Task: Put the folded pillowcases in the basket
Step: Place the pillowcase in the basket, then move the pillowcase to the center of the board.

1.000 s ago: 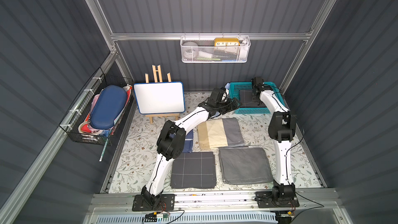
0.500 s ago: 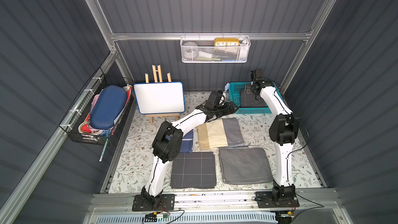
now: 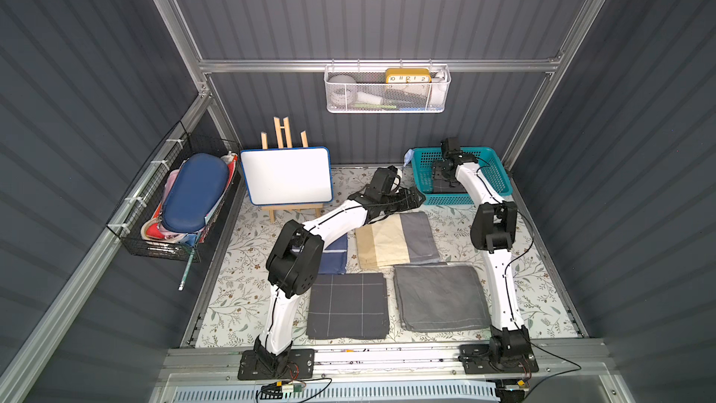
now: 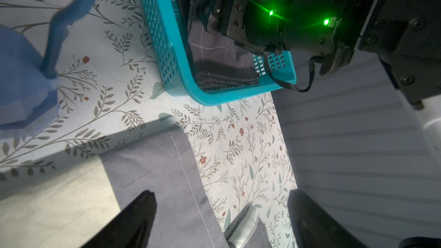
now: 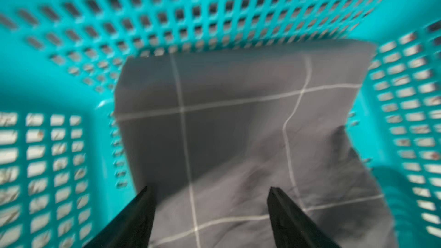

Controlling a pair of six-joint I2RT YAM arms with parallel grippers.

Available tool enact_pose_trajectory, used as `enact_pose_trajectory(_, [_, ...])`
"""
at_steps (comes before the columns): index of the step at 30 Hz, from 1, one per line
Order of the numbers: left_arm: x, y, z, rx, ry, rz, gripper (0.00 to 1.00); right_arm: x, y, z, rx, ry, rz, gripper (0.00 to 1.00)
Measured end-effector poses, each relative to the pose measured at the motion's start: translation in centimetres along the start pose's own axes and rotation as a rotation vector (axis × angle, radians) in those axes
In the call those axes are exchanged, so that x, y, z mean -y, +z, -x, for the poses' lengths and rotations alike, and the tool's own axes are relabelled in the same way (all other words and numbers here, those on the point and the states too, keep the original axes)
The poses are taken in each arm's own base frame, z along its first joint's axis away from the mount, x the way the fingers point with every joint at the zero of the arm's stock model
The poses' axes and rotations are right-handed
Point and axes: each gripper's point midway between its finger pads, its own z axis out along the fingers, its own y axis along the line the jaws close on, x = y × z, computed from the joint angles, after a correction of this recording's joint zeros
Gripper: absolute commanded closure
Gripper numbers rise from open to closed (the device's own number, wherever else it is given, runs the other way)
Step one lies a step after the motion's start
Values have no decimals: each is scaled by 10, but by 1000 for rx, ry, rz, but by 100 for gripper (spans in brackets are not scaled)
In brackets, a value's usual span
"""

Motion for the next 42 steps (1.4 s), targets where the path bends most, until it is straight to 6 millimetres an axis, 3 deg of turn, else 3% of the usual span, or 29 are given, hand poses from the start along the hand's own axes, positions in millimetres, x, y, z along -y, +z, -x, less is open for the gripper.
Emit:
enact_pose_trajectory(4, [-5, 0, -5, -10, -3, 9, 8, 4, 0, 9, 30, -1, -14, 21])
enact_pose_trajectory(12, [-4, 0, -5, -8, 0, 7, 8, -6, 11, 17, 55, -19, 41, 20])
enact_pose_trajectory(21, [-5, 0, -5, -8, 0, 7, 7, -19, 36, -1, 16, -47, 92, 19])
enact_pose_trajectory(31, [-7, 1, -7, -12, -2, 11, 7, -38, 29, -2, -2, -37, 205, 18])
enact_pose_trajectory(34, [-9, -1, -9, -10, 7, 22, 6, -35, 11, 4, 3, -25, 197, 17])
enact_pose_trajectory(36, [-12, -5, -10, -5, 16, 39, 6, -28, -14, 10, 15, -18, 174, 17])
enact_pose_trajectory(42, [-2, -40, 0, 60, 69, 79, 5, -6, -113, 36, 132, 25, 139, 16])
